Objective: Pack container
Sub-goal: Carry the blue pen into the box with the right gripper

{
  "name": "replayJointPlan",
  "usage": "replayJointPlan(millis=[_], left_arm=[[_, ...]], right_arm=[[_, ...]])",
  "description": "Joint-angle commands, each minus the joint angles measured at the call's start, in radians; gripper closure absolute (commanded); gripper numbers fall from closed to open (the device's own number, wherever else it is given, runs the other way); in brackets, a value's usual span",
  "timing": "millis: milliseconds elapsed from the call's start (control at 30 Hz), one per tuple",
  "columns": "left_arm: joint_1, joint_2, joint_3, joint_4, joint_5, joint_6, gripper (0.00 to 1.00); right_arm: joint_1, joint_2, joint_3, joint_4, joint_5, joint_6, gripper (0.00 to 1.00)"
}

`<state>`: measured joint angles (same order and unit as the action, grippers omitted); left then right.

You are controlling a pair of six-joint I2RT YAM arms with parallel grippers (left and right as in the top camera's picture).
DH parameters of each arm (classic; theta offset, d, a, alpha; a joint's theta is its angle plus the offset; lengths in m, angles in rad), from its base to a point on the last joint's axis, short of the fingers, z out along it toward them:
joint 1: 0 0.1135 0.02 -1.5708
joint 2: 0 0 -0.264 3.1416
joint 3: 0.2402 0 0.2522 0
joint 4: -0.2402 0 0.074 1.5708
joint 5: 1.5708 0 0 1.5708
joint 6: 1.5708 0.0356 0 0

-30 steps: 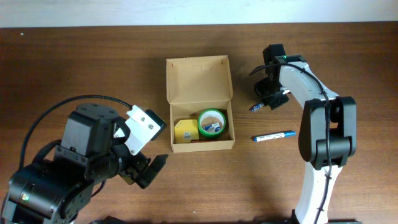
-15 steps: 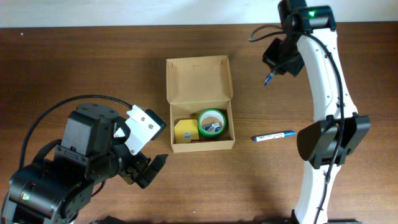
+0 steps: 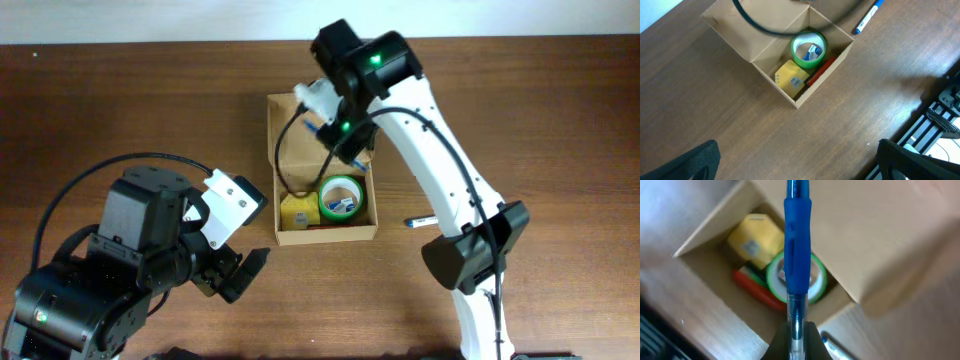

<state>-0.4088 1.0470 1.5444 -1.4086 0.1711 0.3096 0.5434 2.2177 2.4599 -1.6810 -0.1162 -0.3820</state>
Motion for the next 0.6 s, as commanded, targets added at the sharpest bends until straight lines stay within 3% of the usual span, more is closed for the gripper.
replayJointPlan(millis=[0,267,567], left_arm=[[0.006,-0.001,0.0,0.003,-0.003,-0.01,0.0],[0.006,-0.001,0.0,0.003,-0.003,-0.01,0.0],[0.006,-0.001,0.0,0.003,-0.003,-0.01,0.0]], right_arm=[[0.025,-0.016,-0.052,0.02,-0.061,-0.278,0.96],[0.027,-0.016,-0.421,0.317,0.069,-0.364,0.96],[0.028,-0.016,-0.463,0.399,0.163,-0.579,0.96]])
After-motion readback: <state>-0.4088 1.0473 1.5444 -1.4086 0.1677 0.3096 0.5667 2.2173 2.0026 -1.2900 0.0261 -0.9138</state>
